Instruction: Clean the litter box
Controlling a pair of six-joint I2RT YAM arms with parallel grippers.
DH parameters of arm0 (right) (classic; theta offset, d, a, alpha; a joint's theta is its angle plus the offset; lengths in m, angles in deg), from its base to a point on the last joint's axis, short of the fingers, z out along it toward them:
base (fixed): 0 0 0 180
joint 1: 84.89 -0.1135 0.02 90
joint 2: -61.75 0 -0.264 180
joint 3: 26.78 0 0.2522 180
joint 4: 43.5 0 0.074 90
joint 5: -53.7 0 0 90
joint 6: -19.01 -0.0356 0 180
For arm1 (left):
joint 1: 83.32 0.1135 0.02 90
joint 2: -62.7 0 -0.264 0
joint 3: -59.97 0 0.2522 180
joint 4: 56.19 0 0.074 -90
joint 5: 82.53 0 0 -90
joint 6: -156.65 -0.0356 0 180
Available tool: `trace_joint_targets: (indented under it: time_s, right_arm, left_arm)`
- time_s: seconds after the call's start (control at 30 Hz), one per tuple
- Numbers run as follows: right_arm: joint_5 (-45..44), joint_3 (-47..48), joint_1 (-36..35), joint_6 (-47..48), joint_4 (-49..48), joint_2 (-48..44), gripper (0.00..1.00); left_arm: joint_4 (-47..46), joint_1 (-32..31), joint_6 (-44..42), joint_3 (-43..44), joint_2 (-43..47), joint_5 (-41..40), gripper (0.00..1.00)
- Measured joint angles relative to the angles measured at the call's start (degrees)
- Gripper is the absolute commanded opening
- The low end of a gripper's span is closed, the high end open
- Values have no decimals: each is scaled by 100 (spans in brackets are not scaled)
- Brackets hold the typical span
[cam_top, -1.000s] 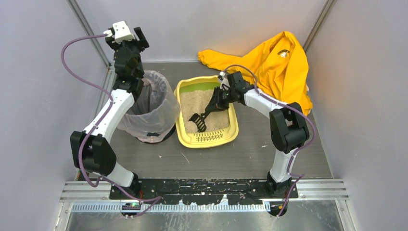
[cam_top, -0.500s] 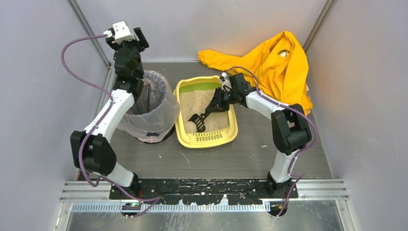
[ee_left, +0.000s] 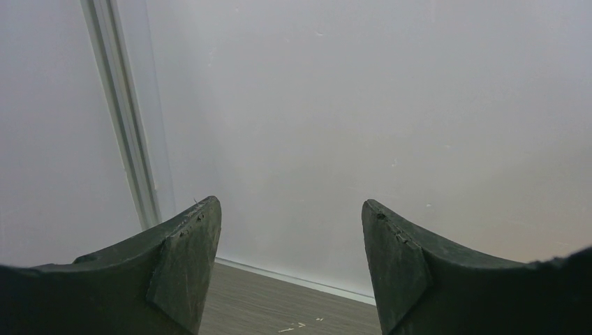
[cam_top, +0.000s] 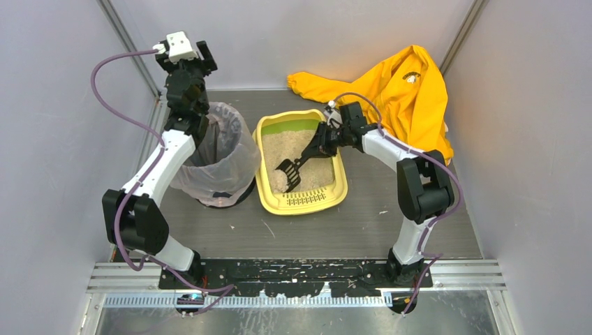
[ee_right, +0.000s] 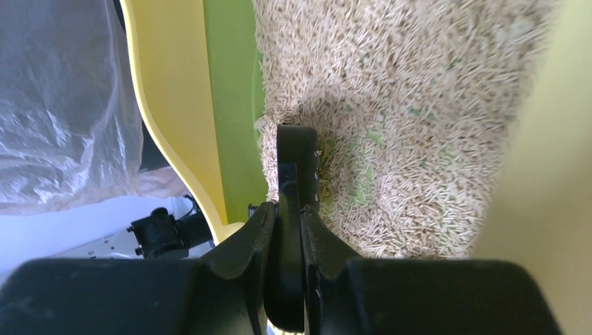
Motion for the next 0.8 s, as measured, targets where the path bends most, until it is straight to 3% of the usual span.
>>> trace_joint_targets:
  time_s: [0.8]
  right_arm:
    - [-24,562,592,-138,254,142,1]
  left_arm:
    - [-39,-2,-203,-107,0,35,73]
